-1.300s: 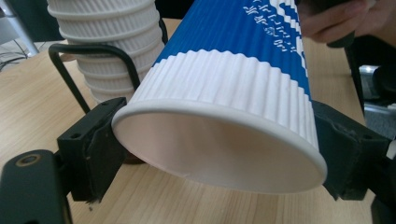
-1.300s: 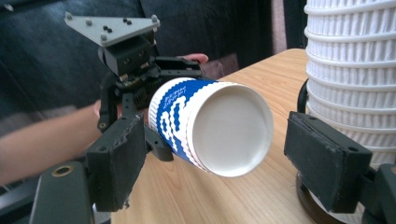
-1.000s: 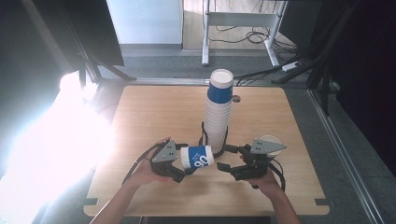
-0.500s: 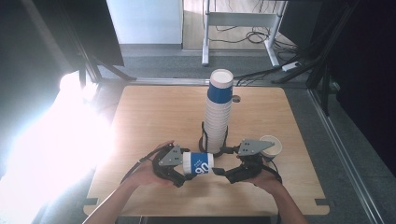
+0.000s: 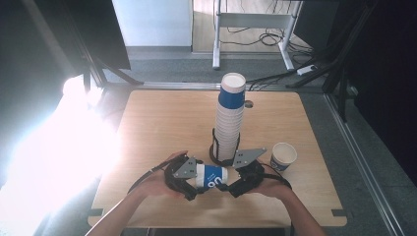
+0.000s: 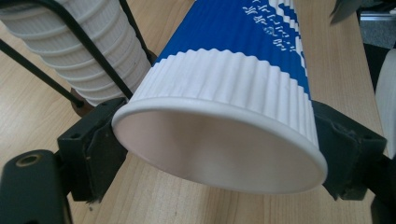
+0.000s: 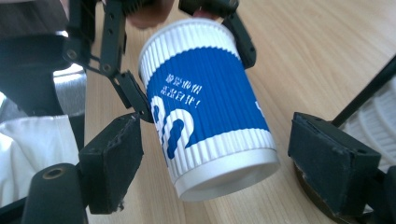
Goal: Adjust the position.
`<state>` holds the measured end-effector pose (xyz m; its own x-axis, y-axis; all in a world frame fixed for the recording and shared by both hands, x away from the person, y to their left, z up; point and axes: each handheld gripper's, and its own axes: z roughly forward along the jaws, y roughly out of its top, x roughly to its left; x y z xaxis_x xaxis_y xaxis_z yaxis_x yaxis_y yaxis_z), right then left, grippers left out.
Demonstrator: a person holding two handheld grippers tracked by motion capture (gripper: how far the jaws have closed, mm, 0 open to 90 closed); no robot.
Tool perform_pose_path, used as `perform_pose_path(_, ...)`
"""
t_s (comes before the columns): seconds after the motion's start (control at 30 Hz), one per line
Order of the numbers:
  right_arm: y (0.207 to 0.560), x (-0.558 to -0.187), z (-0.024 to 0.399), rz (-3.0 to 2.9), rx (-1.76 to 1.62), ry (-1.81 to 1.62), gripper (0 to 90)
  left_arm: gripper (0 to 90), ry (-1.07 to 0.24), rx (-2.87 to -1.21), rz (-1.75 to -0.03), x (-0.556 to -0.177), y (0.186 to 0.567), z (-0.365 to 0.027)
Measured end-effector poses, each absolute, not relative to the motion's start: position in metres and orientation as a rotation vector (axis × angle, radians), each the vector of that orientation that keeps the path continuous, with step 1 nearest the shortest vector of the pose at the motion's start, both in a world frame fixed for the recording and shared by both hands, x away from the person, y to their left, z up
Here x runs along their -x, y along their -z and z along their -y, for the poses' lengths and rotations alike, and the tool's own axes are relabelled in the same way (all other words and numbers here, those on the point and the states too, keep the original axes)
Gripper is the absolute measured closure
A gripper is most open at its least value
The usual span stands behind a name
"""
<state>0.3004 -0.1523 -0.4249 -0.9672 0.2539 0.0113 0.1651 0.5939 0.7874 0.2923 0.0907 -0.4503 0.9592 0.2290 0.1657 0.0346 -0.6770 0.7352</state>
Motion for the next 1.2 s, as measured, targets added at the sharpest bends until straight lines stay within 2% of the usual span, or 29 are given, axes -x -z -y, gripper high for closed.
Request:
perform_pose_path(0.53,0.438,-0.303,0.144,-2.826,-0.304,-1.19,18.2,13.4,-0.308,-2.336,-0.142,-0.29,0.45,-0.082)
perform_pose_path(0.83,0.446,-0.303,0.139,-2.865,-0.26,-1.118,25.8,13.4,-0.297,-2.34,-0.104,-0.29,0.448,-0.077)
perform_pose_path(1.2,0.446,-0.304,0.143,-2.834,-0.258,-1.165,26.5,9.9,-0.311,-2.317,-0.129,-0.291,0.448,-0.078)
